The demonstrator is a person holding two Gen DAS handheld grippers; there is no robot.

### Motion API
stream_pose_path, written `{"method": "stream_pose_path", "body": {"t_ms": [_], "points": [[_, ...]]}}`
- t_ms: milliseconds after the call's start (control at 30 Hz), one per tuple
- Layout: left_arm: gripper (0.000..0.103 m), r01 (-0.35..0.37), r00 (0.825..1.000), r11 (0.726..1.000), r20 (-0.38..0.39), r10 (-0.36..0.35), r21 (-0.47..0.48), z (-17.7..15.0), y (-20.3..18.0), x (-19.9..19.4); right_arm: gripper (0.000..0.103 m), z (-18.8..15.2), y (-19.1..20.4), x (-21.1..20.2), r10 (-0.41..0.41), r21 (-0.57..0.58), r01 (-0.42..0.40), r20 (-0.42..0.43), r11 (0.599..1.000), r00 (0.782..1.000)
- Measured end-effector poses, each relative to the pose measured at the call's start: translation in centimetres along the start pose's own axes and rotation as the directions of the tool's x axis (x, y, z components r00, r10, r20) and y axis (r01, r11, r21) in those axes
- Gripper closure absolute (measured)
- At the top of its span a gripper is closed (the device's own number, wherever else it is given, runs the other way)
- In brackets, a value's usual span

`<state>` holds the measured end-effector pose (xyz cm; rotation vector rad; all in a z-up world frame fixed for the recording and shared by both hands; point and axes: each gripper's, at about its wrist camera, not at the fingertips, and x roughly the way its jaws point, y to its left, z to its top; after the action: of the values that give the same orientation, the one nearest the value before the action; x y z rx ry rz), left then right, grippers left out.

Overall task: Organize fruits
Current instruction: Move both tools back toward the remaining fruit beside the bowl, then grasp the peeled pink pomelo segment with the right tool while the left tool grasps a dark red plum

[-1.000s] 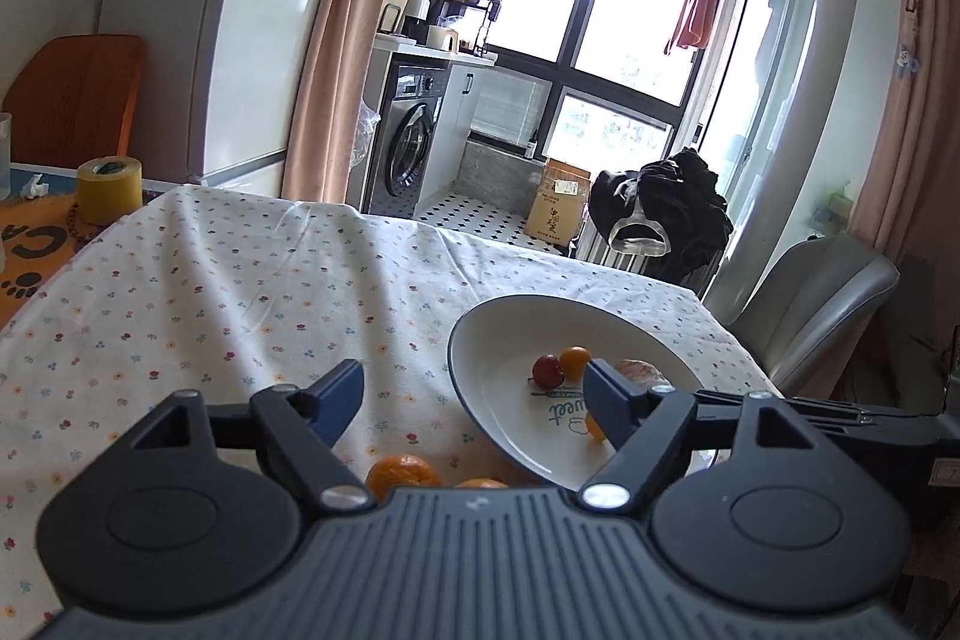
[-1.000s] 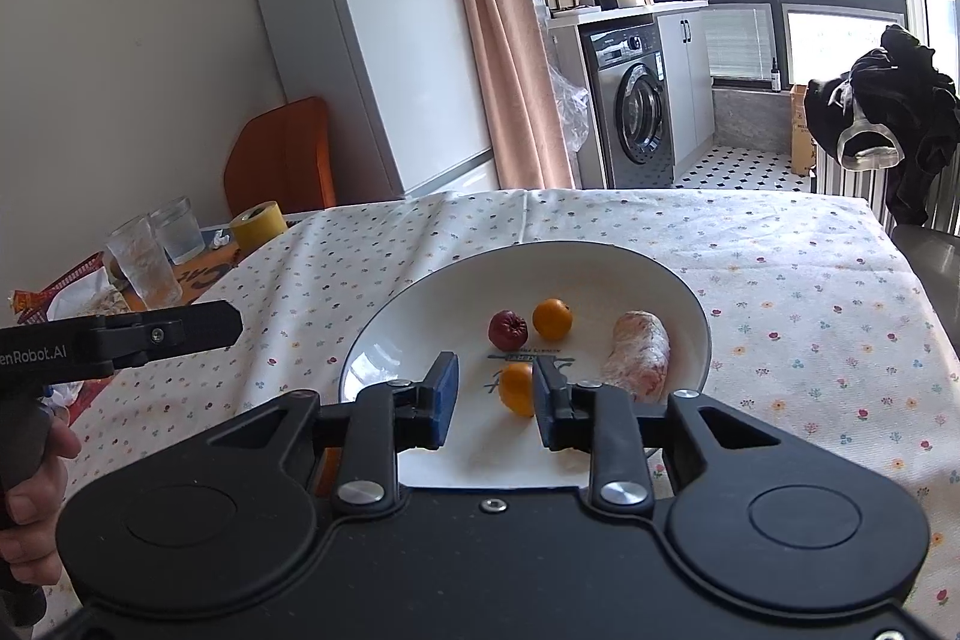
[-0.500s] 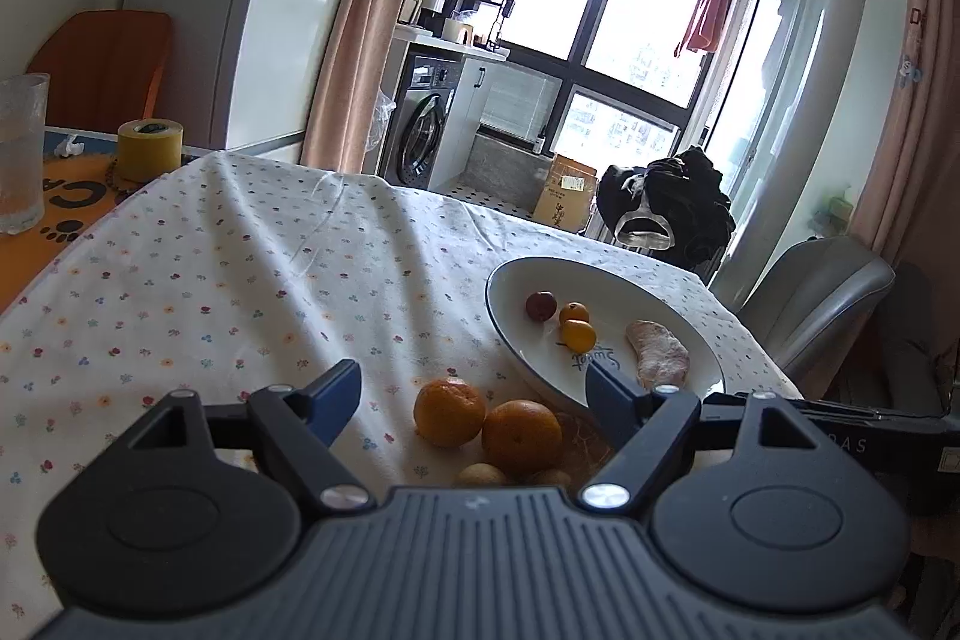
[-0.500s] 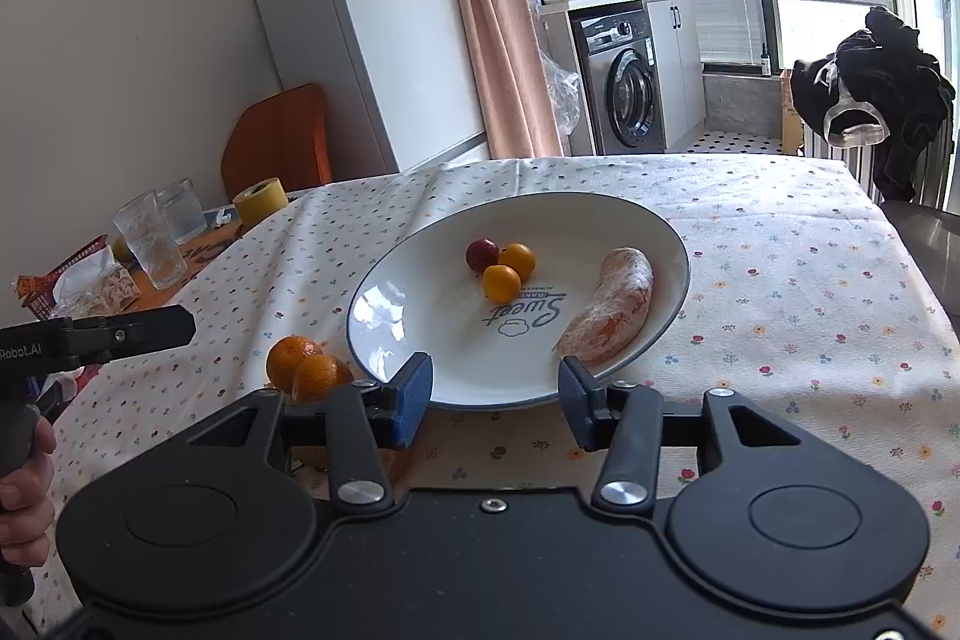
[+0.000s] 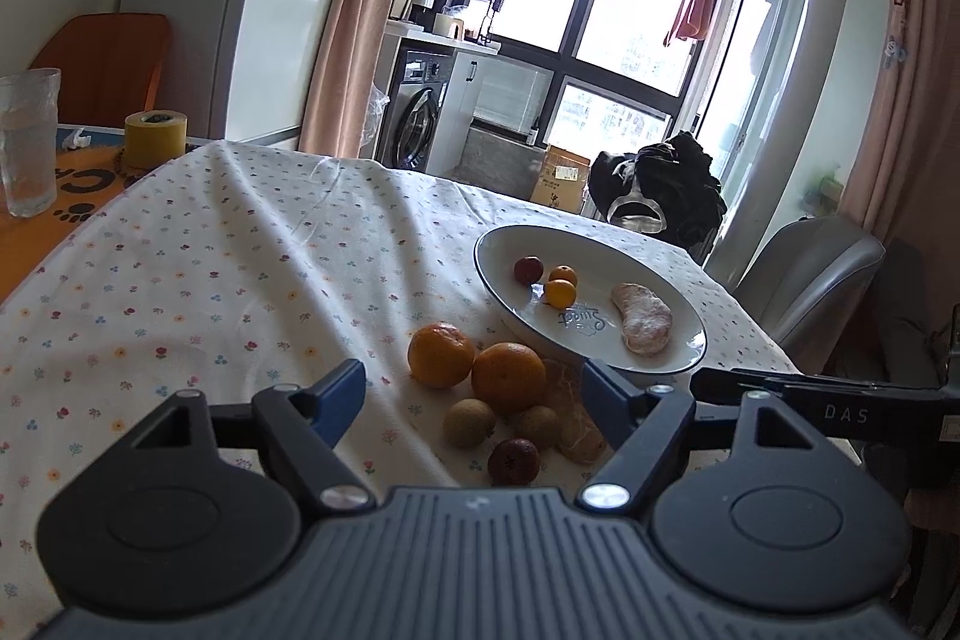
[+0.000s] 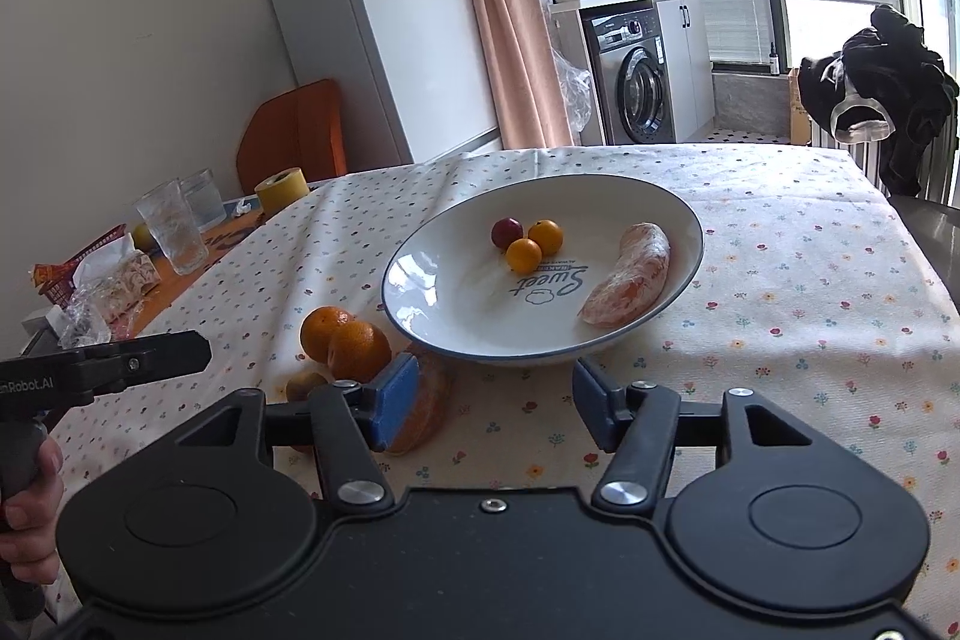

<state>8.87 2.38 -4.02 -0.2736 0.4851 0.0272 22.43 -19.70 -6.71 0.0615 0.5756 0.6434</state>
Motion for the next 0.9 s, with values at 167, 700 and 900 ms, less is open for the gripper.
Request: {"method": "stream_pose_path", "body": {"t_ms": [167,700,900], "points": [[0.033,0.007,1.000,1.000,-0.014,-0.006,0.014,-0.6,-0.4,0.0,0.042,-0.4,0.5,-0.3,0.010,-0.003,-0.010,-0.003,1.000,1.000],[0.062,0.056,0.995,0.998,-0.088,-0.056,0.001,-2.5,-1.5,2.4,0.043,-0.8,1.1,1.0,0.048,0.033,-0.047,-0.026,0.998,0.999],[0.064,0.052,0.993,0.999,-0.110,-0.052,-0.001,-2.9,-2.0,3.7,0.044,-0.8,1.2,2.0,0.049,0.038,-0.047,-0.045,0.998,0.998]]}}
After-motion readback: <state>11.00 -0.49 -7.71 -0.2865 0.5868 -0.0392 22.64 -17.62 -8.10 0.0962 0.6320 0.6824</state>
